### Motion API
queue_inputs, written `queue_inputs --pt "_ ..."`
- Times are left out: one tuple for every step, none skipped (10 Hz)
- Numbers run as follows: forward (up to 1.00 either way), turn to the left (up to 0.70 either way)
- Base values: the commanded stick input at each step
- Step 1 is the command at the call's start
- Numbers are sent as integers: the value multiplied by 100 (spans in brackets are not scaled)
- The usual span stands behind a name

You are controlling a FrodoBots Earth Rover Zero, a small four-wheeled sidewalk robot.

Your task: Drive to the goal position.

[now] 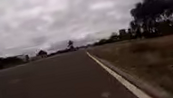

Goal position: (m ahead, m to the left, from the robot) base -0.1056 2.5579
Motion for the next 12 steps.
queue_inputs --pt "50 0" --pt "50 0" --pt "50 0" --pt "50 0" --pt "50 0" --pt "50 0" --pt "50 0" --pt "50 0" --pt "50 0" --pt "50 0" --pt "50 0" --pt "50 0"
